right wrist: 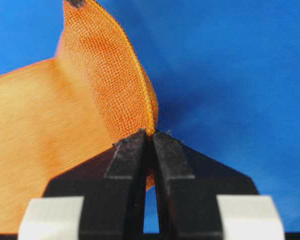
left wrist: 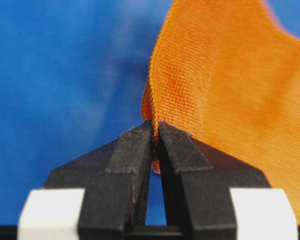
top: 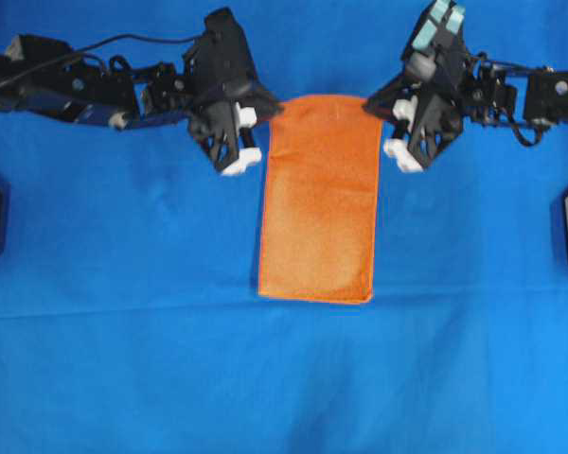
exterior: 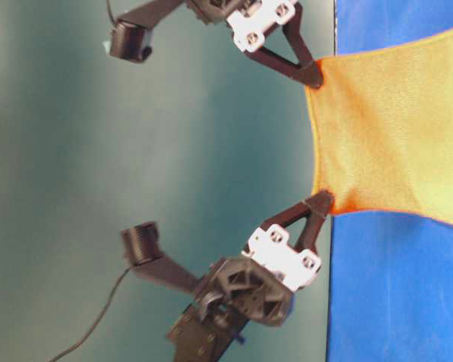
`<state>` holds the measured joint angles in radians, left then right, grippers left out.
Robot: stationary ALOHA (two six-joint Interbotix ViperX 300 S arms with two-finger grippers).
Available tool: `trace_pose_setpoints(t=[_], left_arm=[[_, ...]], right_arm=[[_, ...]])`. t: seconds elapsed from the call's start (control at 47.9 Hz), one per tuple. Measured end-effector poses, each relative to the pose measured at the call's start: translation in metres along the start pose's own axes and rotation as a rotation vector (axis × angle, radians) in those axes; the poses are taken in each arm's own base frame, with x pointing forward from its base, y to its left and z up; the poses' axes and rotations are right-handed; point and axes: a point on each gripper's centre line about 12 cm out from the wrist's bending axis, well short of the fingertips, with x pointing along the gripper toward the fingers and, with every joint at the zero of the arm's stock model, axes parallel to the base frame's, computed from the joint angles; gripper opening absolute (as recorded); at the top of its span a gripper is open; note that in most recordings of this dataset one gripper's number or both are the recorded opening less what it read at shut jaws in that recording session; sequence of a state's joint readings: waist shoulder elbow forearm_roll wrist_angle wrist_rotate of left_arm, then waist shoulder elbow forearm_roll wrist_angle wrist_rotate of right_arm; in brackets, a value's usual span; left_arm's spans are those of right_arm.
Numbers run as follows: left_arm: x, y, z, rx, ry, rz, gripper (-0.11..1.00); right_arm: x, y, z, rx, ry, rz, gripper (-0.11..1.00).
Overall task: Fold the orange towel.
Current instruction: 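Fold the top half down onto the bottom half with both grippers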
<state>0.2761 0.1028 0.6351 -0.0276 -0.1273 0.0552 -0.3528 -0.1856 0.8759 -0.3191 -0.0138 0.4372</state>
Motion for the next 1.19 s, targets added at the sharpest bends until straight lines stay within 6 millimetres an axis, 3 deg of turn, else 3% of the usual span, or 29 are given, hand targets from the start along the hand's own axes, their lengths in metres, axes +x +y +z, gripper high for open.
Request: trace_pose_setpoints(t=[0.167, 0.48, 0.835, 1.19], left_arm=[[-0.014, -0.031, 0.002, 0.044, 0.018, -0.066, 0.02], [-0.024, -0.09, -0.014, 0.132, 0.112, -0.187, 0.02], [-0.024, -0.137, -0.037, 0.21, 0.155, -0.28, 0.02], [-0.014, -0.159, -0.062, 0.256, 0.199, -0.319, 0.02]], right_arm=[[-0.011, 0.034, -0.01, -0.044, 0.024, 0.076, 0.03], [-0.02, 0.085, -0.03, -0.09, 0.086, 0.192, 0.03], [-0.01, 0.114, -0.059, -0.083, 0.184, 0.242, 0.03], [0.0, 0.131, -0.075, -0.073, 0.222, 0.277, 0.03]])
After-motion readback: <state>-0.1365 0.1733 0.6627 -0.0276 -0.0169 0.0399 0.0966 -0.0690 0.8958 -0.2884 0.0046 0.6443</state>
